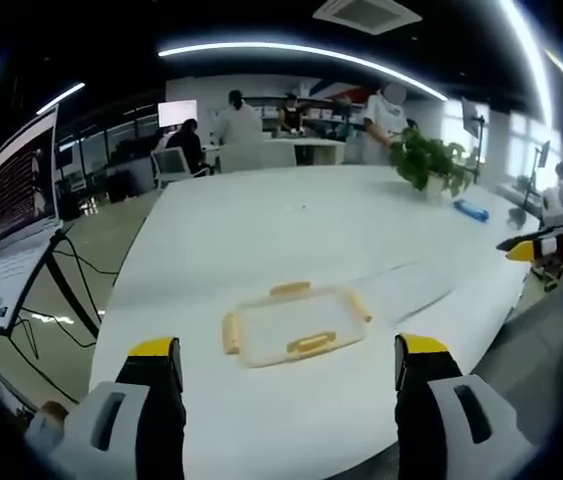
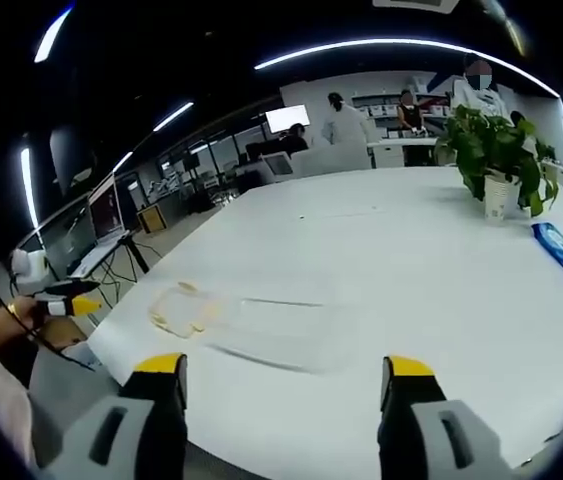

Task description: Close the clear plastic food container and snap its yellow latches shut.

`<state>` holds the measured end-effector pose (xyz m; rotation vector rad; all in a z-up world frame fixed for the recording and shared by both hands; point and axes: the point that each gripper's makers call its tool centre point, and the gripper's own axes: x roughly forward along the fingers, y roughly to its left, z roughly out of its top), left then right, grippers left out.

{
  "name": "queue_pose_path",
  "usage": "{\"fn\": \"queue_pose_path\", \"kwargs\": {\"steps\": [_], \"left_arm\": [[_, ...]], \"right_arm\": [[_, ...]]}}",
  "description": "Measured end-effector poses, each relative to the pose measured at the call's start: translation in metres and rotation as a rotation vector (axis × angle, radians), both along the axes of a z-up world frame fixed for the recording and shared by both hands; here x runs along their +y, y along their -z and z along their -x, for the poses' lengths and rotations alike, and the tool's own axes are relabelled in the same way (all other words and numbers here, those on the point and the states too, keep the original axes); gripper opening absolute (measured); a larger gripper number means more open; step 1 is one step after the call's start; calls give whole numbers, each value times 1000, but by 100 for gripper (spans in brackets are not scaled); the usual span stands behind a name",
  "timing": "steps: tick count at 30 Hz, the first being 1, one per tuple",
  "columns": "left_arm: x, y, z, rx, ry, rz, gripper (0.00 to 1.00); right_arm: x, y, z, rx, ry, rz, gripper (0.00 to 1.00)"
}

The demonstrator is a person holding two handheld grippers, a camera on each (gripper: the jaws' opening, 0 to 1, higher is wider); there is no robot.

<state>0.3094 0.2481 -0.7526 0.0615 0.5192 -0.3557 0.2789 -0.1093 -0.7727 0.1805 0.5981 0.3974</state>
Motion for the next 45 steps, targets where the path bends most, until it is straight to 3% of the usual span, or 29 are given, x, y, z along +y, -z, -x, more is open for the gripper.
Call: {"fn": "queue_pose_path", "kwargs": {"steps": [7, 16, 22, 27, 31, 36, 45], "left_arm": [[0, 1, 1, 7, 3, 7, 84], [6, 10, 3, 40, 37, -40, 81], [8, 15, 2, 68, 94, -78, 81], [23, 19, -6, 88, 122, -130, 80], [31, 21, -12, 104, 174, -181, 80], [28, 24, -21, 121, 220, -149, 77], [19, 39, -33, 162, 381, -261, 76]], "right_arm": [[4, 2, 1, 7, -12, -1, 79], [14, 4, 2, 12, -53, 7, 79], [24, 6, -1, 22, -130, 42, 79], [27, 2, -8, 13, -210, 90, 78], [31, -1, -17, 8, -260, 114, 78], [45, 0, -22, 10, -316, 122, 76], [77, 4, -38, 8, -432, 150, 76]]}}
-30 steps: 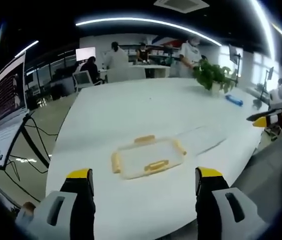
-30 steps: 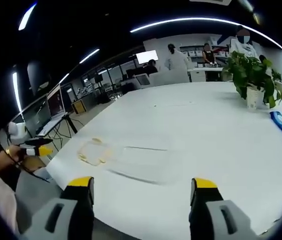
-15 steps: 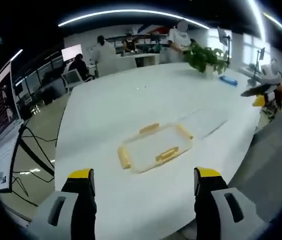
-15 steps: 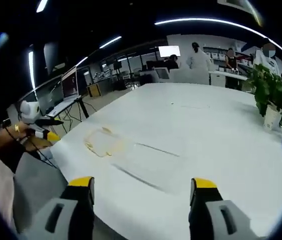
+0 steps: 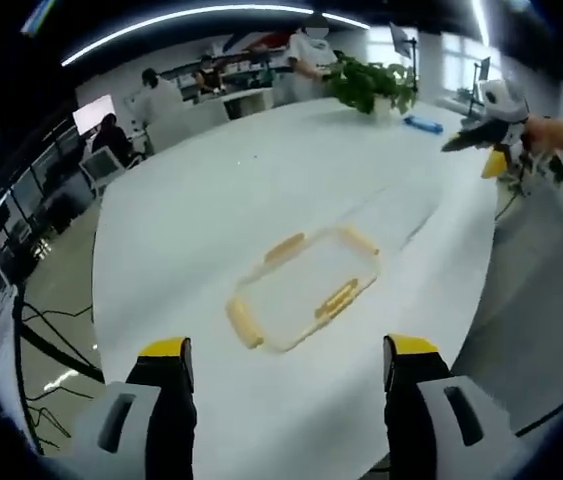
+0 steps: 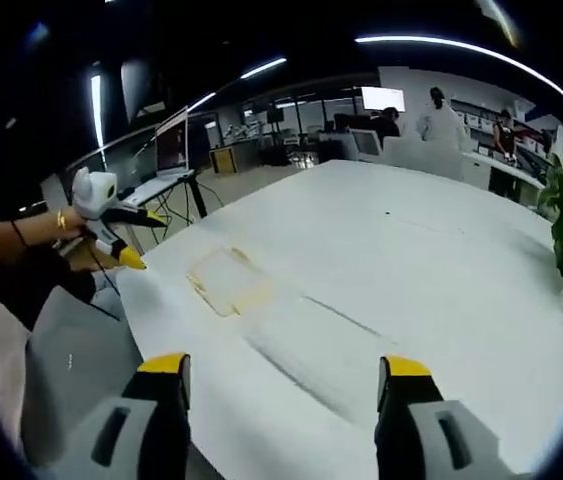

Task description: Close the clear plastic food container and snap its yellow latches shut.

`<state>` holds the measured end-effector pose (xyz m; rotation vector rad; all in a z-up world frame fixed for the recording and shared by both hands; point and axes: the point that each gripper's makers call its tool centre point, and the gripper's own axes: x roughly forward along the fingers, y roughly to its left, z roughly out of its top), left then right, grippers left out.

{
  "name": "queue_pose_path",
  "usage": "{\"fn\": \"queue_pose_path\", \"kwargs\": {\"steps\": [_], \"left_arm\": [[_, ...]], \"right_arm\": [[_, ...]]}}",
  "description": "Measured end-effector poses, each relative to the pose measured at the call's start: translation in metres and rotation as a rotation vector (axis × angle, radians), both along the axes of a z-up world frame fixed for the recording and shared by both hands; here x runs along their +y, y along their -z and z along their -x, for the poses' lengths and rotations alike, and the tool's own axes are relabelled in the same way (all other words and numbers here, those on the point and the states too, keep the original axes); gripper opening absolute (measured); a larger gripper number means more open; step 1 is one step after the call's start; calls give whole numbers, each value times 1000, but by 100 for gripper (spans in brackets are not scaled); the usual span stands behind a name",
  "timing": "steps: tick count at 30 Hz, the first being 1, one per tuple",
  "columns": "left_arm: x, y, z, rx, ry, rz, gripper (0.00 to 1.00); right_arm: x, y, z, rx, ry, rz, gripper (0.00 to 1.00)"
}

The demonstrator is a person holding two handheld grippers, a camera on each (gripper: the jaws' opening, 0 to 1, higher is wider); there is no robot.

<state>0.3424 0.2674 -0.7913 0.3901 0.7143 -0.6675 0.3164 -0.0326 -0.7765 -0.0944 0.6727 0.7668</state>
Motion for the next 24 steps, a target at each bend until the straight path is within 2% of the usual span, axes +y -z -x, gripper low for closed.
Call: {"fn": "queue_pose_path", "kwargs": {"steps": [2, 3, 7, 11, 14, 16, 20, 22, 24], "left_arm": [[-1, 4, -3, 12, 30, -25, 74], [2, 6, -6, 6, 39, -63, 74], [-1, 10, -14, 8, 53, -74, 73], [2, 17, -23, 12, 112, -132, 72], [-6, 13, -27, 34, 113, -78, 72], [-9, 14, -31, 35, 134, -77, 72], [-9, 26, -35, 51, 208, -148, 72], [-10, 29, -37, 57, 230, -161, 72], [-8, 35, -39, 65, 284, -205, 71]], "right_arm": [[8, 2, -4, -1, -32, 8, 76], [14, 2, -7, -4, -51, 10, 76], [29, 3, -15, -11, -101, 23, 76], [43, 0, -24, -26, -140, 24, 76], [54, 2, -29, -33, -195, 46, 76], [61, 5, -34, -40, -229, 78, 76], [83, 9, -41, -50, -300, 97, 76], [90, 10, -44, -47, -324, 104, 76], [99, 12, -49, -46, -349, 113, 76]]}}
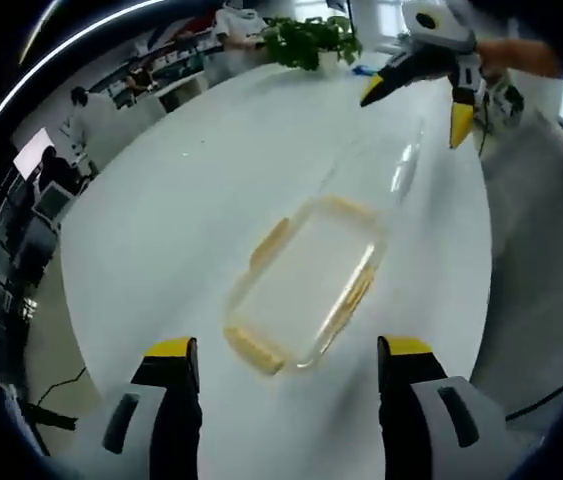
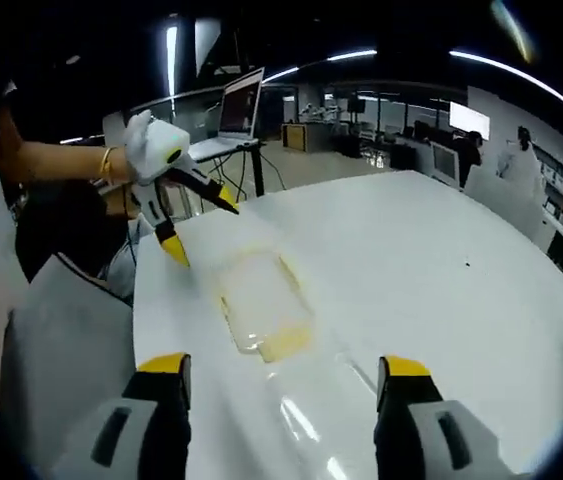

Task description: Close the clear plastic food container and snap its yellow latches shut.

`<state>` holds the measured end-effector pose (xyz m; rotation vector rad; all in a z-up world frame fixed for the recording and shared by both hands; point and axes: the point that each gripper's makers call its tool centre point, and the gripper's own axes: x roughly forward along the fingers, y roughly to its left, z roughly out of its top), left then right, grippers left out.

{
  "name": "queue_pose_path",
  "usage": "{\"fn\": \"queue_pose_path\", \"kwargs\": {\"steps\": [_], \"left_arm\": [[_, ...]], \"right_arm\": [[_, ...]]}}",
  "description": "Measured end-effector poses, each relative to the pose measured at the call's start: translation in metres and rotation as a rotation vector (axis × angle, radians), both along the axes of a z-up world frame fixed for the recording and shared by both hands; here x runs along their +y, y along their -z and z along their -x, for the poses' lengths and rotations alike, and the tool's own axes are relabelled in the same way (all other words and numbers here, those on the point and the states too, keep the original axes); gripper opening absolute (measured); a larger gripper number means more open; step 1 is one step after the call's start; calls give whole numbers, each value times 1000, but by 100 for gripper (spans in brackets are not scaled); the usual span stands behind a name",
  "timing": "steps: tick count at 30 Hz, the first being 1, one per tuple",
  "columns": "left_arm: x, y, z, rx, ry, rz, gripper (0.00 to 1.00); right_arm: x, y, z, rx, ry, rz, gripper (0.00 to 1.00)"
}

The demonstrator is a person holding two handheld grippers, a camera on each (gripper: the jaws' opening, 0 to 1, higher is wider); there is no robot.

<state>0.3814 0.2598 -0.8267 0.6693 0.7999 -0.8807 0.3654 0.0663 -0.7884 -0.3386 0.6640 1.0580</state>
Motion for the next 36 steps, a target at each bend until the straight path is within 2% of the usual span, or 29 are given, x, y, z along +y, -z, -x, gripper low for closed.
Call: {"fn": "queue_pose_path", "kwargs": {"steps": [5, 10, 17, 21, 26, 27, 28, 30, 33, 36], "left_arm": [[-1, 8, -9, 25, 64, -30, 71], [-2, 13, -13, 54, 123, -42, 71], [-4, 23, -18, 100, 170, -47, 70], [-3, 28, -20, 127, 165, -46, 69], [-7, 33, -21, 149, 179, -35, 68], [-7, 34, -21, 153, 185, -37, 68], [-7, 36, -21, 158, 189, -40, 68], [-6, 41, -19, 198, 162, -33, 67], [-6, 41, -20, 199, 173, -32, 67], [-4, 45, -22, 205, 178, -39, 67]], "right_arm": [[20, 0, -11, 13, -32, 4, 70], [32, 16, -11, 58, -102, 76, 69], [50, 33, -14, 107, -164, 111, 68], [60, 44, -8, 153, -206, 121, 60], [62, 65, -7, 173, -251, 220, 61], [62, 68, -6, 182, -253, 235, 61], [57, 73, -3, 211, -248, 283, 60], [58, 77, -4, 197, -260, 311, 60], [57, 83, -7, 167, -279, 362, 60], [58, 88, -9, 166, -291, 384, 60]]}}
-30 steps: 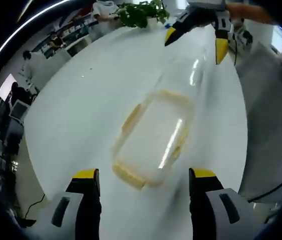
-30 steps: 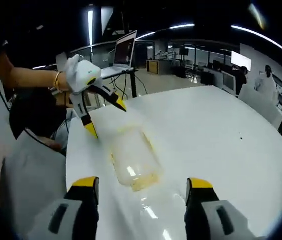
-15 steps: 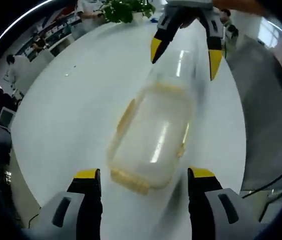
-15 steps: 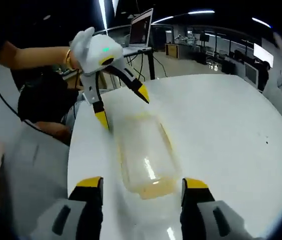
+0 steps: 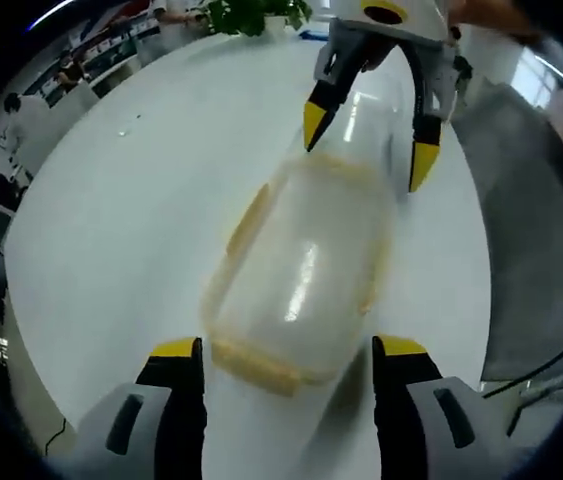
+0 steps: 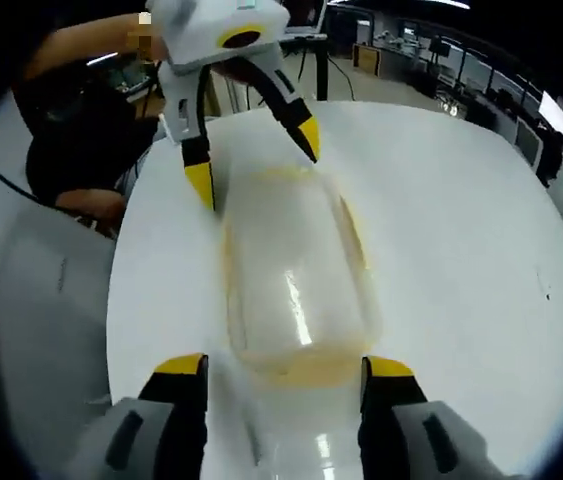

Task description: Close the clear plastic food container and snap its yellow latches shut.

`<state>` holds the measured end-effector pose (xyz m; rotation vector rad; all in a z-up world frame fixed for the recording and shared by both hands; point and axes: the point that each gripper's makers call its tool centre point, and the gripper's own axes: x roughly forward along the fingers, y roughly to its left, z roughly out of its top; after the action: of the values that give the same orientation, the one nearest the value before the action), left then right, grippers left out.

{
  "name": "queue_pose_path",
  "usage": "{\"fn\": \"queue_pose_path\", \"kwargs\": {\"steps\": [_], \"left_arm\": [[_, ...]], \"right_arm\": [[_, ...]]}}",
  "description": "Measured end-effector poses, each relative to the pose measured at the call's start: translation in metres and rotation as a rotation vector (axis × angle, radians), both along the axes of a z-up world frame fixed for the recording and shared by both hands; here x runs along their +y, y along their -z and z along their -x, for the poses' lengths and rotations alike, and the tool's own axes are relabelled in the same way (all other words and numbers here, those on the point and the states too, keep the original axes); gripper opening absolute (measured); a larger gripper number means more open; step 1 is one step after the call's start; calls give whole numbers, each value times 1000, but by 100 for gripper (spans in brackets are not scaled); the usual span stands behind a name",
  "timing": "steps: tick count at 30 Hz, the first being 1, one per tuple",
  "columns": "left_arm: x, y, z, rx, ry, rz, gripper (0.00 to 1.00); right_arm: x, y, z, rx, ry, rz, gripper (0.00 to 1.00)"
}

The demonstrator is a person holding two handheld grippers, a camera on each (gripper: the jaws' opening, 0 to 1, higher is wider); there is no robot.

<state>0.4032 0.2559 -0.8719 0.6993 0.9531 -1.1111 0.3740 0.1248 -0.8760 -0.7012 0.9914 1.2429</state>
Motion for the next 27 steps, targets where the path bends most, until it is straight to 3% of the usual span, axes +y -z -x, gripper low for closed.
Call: {"fn": "queue_pose_path", "kwargs": {"steps": [6, 16, 20, 27], "left_arm": [[3, 10, 2, 17, 21, -37, 67], [3, 16, 3, 16, 47, -78, 62], [4, 15, 4, 21, 42, -73, 61], [5, 15, 4, 22, 54, -72, 60]], "right_arm": [[3, 8, -6, -24, -25, 55, 60], [-3, 13, -9, -7, -57, 99, 52], [-9, 14, -13, -53, -180, 142, 46], [-10, 14, -18, -51, -185, 151, 38]]}}
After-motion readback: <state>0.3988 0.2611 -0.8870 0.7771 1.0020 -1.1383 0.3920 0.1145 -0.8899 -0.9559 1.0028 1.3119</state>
